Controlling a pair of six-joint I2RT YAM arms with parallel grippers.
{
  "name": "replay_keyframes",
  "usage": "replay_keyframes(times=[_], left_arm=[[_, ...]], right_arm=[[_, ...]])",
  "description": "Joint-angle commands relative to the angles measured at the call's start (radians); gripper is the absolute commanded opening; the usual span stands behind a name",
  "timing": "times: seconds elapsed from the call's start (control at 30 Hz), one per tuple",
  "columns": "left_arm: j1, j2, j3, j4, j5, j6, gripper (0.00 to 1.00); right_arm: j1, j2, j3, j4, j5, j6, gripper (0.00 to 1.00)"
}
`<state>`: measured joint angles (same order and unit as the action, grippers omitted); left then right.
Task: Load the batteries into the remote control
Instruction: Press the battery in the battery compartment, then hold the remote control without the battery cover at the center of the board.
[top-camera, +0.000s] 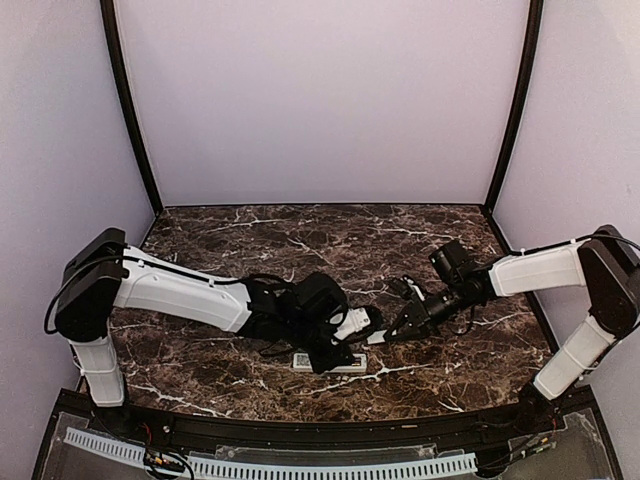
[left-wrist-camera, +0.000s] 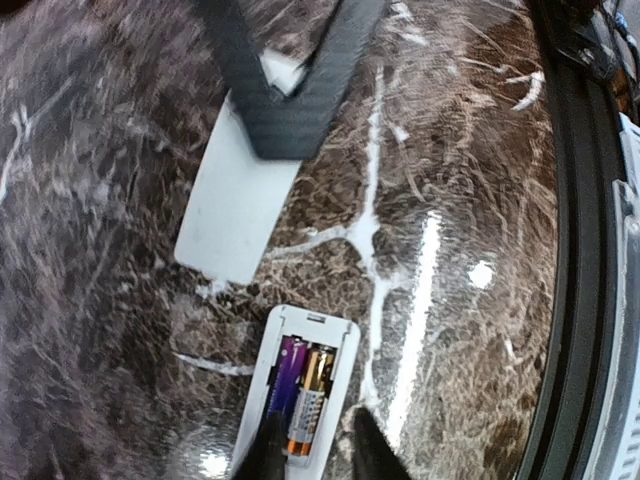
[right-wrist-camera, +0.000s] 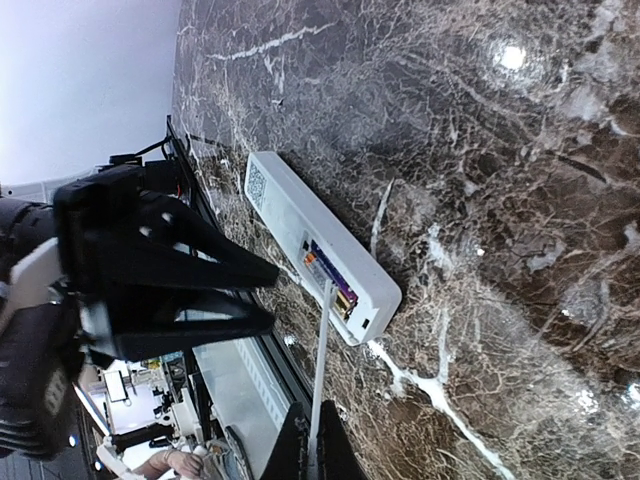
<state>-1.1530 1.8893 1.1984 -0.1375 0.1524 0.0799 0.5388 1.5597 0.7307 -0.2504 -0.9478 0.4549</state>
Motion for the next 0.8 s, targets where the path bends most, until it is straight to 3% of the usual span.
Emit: replay_keyframes(times=[0.0,0.1,0.23,0.43,0.77], left_arm=[[0.003,-0.147,-0.022,-0.061,-0.01,0.071,0.45],[0.004,-0.19,-0.12,-0.1,-0.075,0.169,0.6],[0.01,-0.234,-0.209,-0.164,-0.093,0.264,0.68],[0.116,-0.229,-0.246,-0.194,-0.012,0.331,0.71],[0.124,-0.144,-0.242,-0.126,-0.053,0.362,0.74]], right_arm=[[0.047,-0.013,0.01,0.013,0.017,0.018,0.0],[0.069,-0.002,0.0,0.043,0.012,0.035,0.0],[0.087,0.016,0.006,0.072,0.005,0.05,0.0],[0.1,0.037,0.022,0.084,-0.001,0.054,0.0],[0.101,0.032,0.016,0.082,-0.003,0.052,0.0]])
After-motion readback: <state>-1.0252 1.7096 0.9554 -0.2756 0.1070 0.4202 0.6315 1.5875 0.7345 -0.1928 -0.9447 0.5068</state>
